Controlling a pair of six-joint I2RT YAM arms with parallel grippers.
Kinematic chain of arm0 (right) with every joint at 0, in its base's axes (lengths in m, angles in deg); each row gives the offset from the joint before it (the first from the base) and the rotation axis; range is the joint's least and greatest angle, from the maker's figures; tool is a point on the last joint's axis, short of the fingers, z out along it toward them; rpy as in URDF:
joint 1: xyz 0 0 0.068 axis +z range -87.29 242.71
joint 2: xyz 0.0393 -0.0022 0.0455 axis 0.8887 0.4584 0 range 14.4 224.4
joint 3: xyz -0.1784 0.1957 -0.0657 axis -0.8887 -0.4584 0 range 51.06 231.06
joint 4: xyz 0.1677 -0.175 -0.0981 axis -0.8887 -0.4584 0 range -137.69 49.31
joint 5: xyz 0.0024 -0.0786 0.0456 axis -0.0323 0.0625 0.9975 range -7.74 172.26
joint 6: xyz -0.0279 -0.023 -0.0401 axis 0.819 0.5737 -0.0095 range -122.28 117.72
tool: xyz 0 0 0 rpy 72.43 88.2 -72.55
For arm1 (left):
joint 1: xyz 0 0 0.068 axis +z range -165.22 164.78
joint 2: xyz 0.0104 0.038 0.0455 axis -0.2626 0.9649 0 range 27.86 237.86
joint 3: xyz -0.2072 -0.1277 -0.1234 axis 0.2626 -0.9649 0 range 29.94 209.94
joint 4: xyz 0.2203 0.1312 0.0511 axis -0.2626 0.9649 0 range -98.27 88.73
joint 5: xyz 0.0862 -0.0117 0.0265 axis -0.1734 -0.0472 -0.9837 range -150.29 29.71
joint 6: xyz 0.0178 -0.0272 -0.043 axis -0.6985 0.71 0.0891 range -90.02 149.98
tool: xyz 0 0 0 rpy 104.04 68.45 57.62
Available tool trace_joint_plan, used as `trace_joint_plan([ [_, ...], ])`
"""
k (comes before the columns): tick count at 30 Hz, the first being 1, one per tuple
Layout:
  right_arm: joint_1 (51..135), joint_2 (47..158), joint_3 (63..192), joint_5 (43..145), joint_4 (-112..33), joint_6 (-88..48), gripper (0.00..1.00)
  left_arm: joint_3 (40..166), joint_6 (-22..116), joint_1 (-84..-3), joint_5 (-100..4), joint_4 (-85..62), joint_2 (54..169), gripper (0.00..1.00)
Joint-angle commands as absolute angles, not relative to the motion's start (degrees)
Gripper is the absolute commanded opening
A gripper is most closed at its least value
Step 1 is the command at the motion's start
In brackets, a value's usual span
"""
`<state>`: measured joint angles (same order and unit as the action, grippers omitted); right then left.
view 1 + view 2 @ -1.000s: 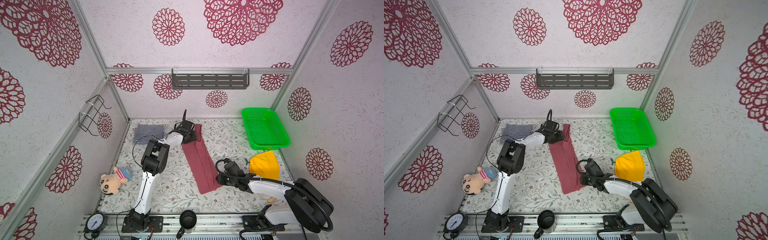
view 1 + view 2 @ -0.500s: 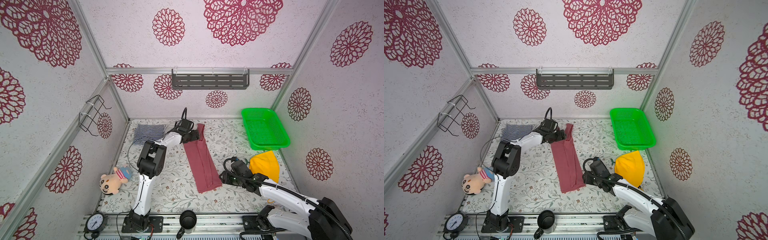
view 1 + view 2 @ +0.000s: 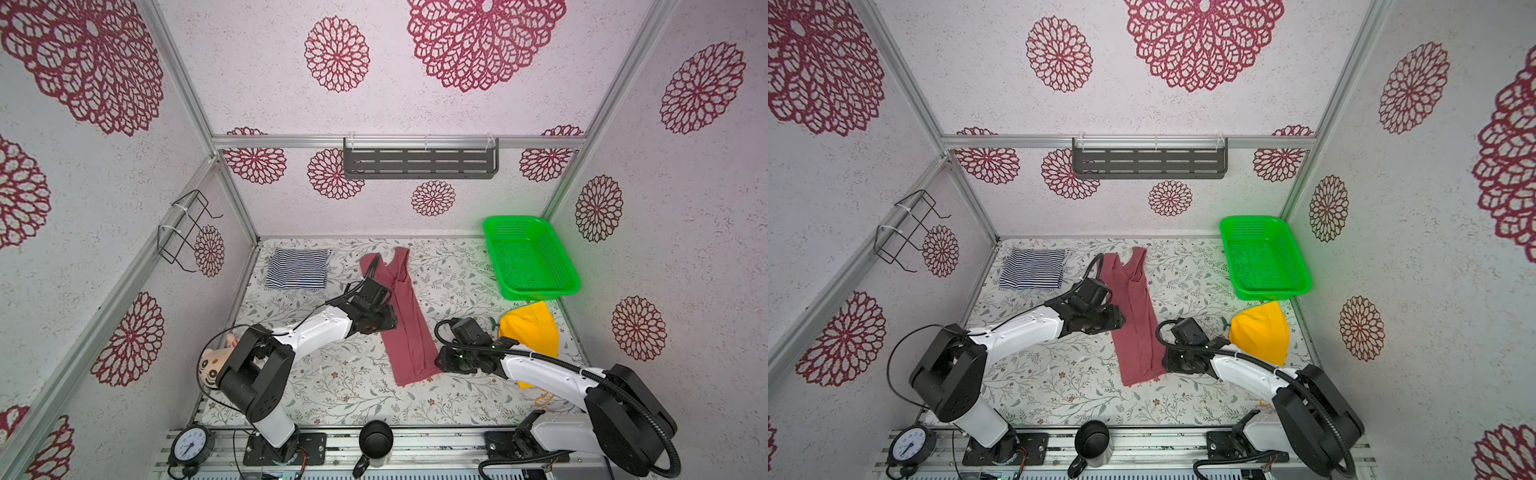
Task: Fold and stack tank tops
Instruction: Fold the tank top at the center of the table.
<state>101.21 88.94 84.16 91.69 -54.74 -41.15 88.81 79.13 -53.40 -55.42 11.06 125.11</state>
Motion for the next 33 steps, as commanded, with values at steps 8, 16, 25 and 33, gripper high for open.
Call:
trace_joint_plan([
  [8, 100.95, 88.77, 83.49, 91.31, -53.54, -42.07, 0.41, 81.10, 90.01, -59.58, -51.97, 11.35, 123.09, 0.51],
  [16, 101.03, 89.29, 82.44, 91.75, -53.14, -43.80, 0.41, 75.19, 96.36, -65.09, -47.58, 7.45, 121.20, 0.54],
  [25, 101.52, 88.67, 83.58, 92.37, -55.83, -43.96, 0.37, 72.51, 99.82, -69.10, -44.12, 8.84, 120.65, 0.50],
  [33, 101.77, 89.51, 84.36, 92.81, -55.55, -43.45, 0.38, 71.95, 99.75, -69.28, -44.98, 9.92, 120.62, 0.36],
])
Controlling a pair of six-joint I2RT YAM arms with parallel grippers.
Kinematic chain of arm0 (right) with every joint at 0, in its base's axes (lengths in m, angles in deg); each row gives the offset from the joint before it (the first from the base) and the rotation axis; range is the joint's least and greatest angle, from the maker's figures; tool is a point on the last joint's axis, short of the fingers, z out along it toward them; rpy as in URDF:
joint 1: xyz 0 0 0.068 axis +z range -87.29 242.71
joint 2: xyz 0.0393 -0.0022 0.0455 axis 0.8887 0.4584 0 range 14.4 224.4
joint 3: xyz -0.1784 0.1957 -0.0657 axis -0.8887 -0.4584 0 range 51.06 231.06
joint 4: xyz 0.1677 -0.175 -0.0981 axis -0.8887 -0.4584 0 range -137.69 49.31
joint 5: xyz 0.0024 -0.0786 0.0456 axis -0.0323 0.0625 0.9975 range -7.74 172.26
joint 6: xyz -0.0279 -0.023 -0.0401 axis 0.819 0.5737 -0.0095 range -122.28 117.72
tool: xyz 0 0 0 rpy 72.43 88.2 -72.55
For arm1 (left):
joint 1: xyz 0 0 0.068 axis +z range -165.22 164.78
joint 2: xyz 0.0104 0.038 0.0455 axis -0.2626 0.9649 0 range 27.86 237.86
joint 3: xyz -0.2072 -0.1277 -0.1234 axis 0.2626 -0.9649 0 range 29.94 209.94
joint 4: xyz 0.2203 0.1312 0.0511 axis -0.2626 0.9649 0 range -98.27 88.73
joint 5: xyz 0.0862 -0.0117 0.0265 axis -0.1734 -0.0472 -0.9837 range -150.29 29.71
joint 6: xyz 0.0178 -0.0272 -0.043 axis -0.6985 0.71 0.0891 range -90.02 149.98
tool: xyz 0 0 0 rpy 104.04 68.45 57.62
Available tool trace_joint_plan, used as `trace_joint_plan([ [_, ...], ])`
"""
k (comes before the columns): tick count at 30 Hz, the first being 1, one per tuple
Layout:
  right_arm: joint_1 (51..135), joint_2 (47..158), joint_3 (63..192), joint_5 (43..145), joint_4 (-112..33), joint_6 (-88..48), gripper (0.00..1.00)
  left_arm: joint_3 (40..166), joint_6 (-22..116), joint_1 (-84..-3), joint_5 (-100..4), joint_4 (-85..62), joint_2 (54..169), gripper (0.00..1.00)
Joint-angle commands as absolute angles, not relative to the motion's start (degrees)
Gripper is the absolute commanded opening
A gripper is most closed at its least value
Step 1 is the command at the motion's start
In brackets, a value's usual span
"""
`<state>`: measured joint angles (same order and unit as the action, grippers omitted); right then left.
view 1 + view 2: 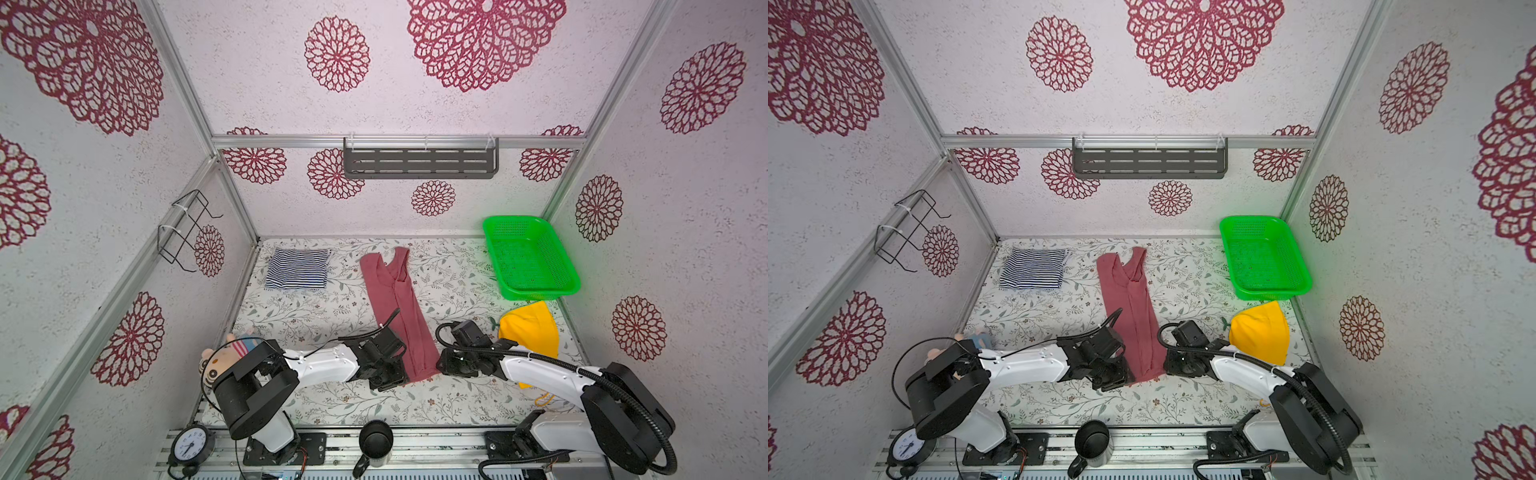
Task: Fold and stack tank tops
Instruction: Fold the tank top at the center of the table.
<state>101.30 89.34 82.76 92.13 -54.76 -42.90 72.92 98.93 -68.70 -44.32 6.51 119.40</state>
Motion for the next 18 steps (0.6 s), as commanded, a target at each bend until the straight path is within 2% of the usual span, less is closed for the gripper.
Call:
trace_joint_plan([
  [1, 101.80, 89.45, 84.58, 92.60, -55.66, -43.24, 0.36, 72.10, 99.62, -69.28, -45.28, 10.00, 120.72, 0.33],
  [2, 101.91, 89.33, 84.78, 92.38, -55.87, -42.99, 0.34, 72.28, 99.52, -69.19, -45.67, 10.17, 120.67, 0.28],
  [6, 102.00, 88.85, 85.40, 91.63, -56.66, -41.73, 0.10, 72.98, 98.80, -69.10, -47.22, 12.76, 119.69, 0.02],
  [9, 102.49, 88.20, 86.08, 91.40, -57.85, -41.48, 0.00, 72.71, 98.36, -69.06, -48.26, 15.35, 117.53, 0.00],
  [18, 108.61, 88.12, 95.54, 86.36, -69.63, -39.34, 0.00, 71.75, 98.56, -67.46, -52.98, 20.47, 108.82, 0.00],
])
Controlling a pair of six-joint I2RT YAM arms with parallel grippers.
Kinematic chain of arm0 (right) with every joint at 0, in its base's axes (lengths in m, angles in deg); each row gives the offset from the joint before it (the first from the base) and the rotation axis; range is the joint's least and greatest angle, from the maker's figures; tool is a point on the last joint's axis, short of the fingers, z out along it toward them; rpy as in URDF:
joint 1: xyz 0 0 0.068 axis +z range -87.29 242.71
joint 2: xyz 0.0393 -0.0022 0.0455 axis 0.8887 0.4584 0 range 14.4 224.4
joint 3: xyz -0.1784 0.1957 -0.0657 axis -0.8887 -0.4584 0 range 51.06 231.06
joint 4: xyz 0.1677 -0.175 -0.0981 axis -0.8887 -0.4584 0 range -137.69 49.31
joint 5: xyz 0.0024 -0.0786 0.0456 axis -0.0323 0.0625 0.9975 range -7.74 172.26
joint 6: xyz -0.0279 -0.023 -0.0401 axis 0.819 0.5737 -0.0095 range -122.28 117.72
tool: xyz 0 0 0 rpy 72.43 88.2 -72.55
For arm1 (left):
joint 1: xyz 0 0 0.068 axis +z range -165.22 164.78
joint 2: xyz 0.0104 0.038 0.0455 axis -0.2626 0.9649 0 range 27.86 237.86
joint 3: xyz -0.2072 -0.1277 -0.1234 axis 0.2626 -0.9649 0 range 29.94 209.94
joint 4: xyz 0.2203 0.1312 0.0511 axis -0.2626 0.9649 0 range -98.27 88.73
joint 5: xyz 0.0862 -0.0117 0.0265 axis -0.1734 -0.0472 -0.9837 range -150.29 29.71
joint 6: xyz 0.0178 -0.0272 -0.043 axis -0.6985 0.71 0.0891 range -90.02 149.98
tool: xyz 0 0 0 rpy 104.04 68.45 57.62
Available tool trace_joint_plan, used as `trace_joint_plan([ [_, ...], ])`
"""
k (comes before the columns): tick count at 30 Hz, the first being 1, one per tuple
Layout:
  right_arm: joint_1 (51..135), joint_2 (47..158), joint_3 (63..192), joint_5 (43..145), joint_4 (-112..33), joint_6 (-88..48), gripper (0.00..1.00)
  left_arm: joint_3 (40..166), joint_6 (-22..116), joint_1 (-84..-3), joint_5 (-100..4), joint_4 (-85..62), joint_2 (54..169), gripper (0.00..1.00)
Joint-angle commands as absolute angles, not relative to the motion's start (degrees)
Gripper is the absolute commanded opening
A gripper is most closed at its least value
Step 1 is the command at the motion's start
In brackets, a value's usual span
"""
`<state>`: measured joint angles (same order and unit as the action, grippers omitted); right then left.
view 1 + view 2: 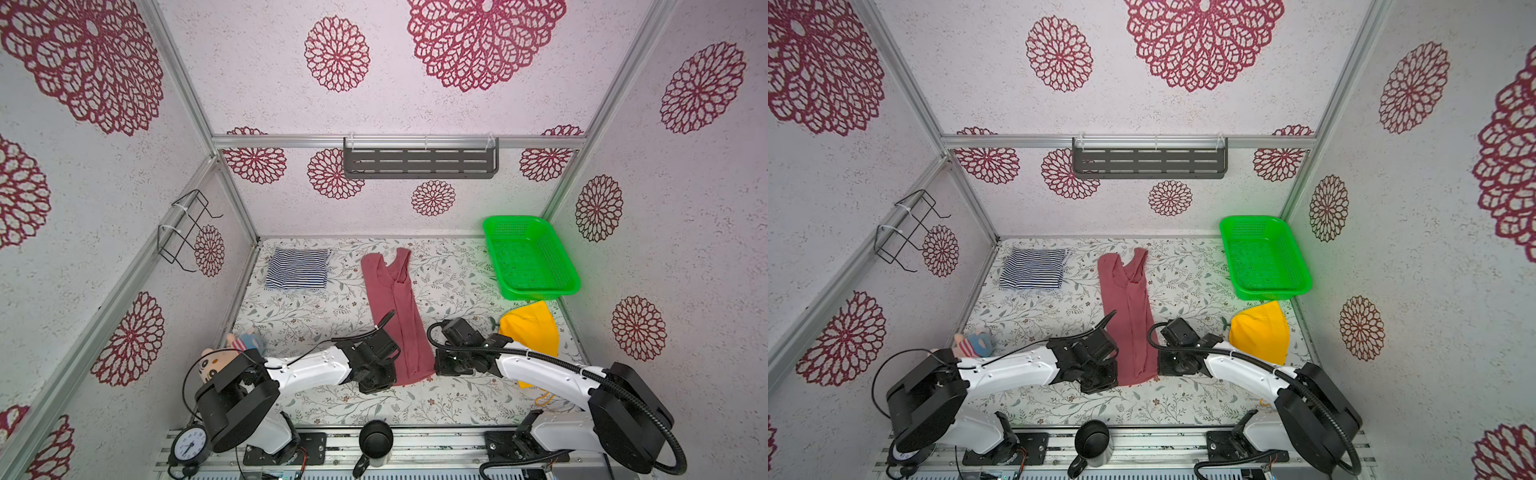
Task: Fold and stack tank tops
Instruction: Fold the tank top at the center of the table.
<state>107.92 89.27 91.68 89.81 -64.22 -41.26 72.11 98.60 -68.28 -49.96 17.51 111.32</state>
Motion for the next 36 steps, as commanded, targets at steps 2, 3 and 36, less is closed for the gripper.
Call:
trace_joint_plan([
  [2, 108.57, 88.80, 98.22, 85.07, -70.71, -38.10, 0.00, 72.76, 97.37, -65.84, -53.60, 21.07, 107.96, 0.00],
  [3, 108.59, 89.74, 99.98, 84.45, -71.12, -37.25, 0.00, 73.65, 96.39, -64.91, -53.90, 21.78, 107.83, 0.00],
  [36, 93.97, 125.24, 137.12, 89.12, -68.96, -18.92, 0.00, 101.02, 73.77, -39.79, -45.69, 17.79, 132.40, 0.00],
])
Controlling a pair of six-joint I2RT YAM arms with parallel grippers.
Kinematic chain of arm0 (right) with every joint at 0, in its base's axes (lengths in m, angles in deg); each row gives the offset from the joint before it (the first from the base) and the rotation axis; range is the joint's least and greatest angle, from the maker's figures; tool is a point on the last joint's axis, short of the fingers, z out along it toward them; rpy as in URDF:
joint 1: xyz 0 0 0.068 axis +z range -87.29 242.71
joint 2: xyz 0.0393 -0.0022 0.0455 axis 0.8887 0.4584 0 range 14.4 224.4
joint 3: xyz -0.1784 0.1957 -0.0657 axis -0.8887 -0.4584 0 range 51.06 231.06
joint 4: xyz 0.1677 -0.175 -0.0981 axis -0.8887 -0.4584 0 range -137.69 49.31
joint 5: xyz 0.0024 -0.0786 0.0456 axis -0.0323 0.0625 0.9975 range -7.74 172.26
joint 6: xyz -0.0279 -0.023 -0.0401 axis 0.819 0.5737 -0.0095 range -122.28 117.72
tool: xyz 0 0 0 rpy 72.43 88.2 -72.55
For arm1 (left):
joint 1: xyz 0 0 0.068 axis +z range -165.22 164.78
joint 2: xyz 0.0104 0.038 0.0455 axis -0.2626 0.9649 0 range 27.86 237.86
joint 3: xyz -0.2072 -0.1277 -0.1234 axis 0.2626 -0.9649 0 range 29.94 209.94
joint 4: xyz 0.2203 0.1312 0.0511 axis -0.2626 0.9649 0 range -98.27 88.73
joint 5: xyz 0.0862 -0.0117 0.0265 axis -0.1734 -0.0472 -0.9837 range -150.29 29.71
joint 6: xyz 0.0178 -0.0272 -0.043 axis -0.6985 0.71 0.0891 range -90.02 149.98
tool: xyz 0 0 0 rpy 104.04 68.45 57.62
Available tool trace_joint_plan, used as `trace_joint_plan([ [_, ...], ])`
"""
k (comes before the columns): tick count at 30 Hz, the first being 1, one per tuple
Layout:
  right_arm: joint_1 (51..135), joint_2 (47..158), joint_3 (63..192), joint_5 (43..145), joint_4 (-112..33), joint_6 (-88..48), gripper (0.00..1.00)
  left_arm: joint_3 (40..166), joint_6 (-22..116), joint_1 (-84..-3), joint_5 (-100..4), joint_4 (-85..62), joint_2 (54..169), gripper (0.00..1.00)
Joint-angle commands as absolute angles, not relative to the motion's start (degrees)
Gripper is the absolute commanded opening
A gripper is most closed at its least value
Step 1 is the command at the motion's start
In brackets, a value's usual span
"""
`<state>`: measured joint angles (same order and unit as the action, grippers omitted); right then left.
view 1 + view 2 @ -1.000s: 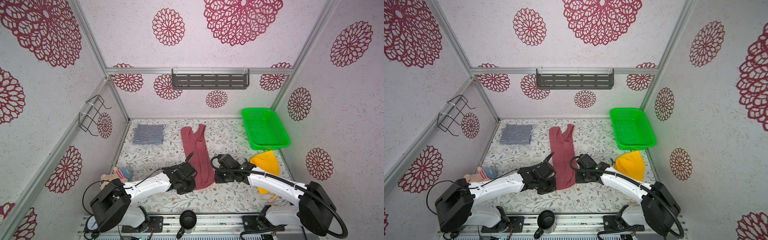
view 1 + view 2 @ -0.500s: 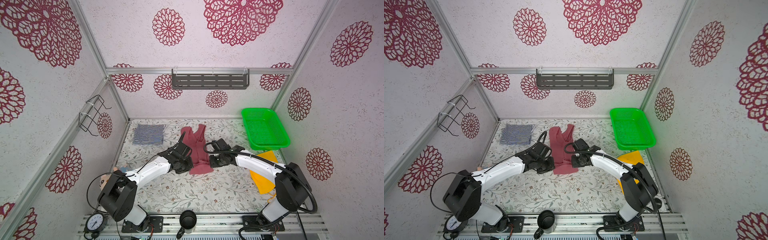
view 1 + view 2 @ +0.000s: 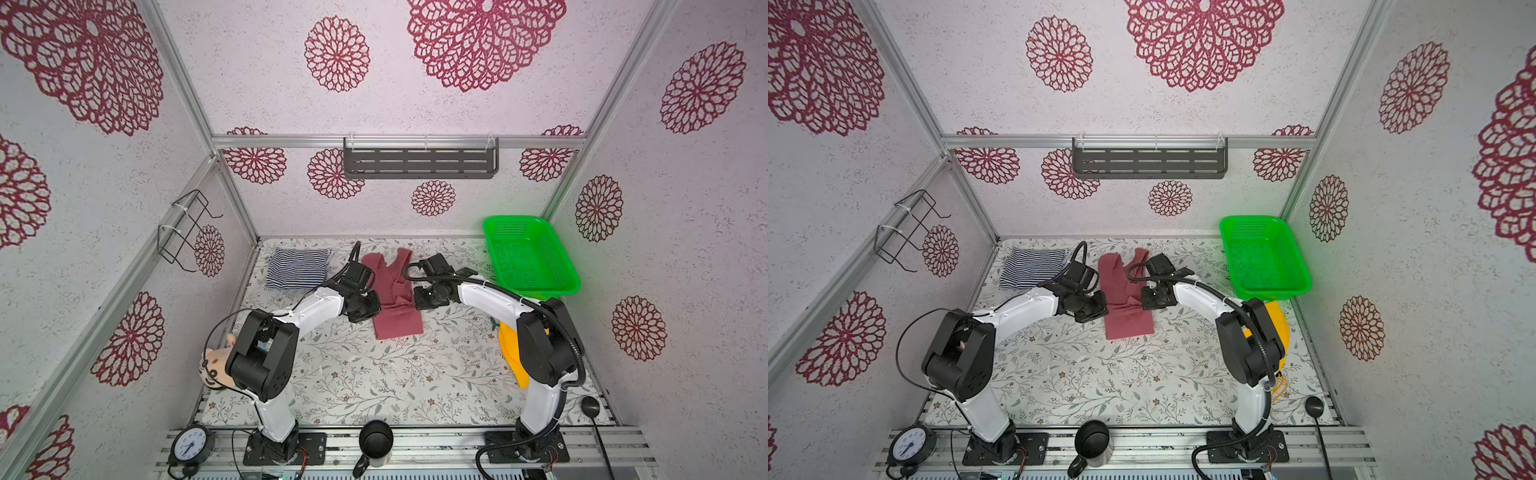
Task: Fold and stack tank tops
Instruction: Fold the tank top at the center of the table.
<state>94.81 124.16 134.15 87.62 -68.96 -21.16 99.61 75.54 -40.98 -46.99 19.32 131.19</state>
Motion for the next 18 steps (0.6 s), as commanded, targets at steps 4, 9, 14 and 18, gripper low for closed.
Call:
trace_joint_plan([
  [4, 92.59, 129.63, 141.78, 90.37, -69.17, -18.54, 0.03, 102.55, 73.51, -37.46, -45.36, 16.40, 134.57, 0.13],
  [9, 90.49, 132.34, 147.43, 91.18, -68.53, -18.27, 0.29, 106.73, 72.66, -34.38, -44.70, 13.71, 136.92, 0.41],
  [14, 90.22, 129.14, 147.45, 89.25, -69.49, -15.64, 0.38, 109.21, 71.09, -33.99, -46.57, 15.87, 134.17, 0.56],
  [18, 90.31, 123.68, 137.90, 92.37, -65.18, -15.34, 0.37, 103.28, 73.40, -34.86, -45.66, 13.26, 131.53, 0.55],
])
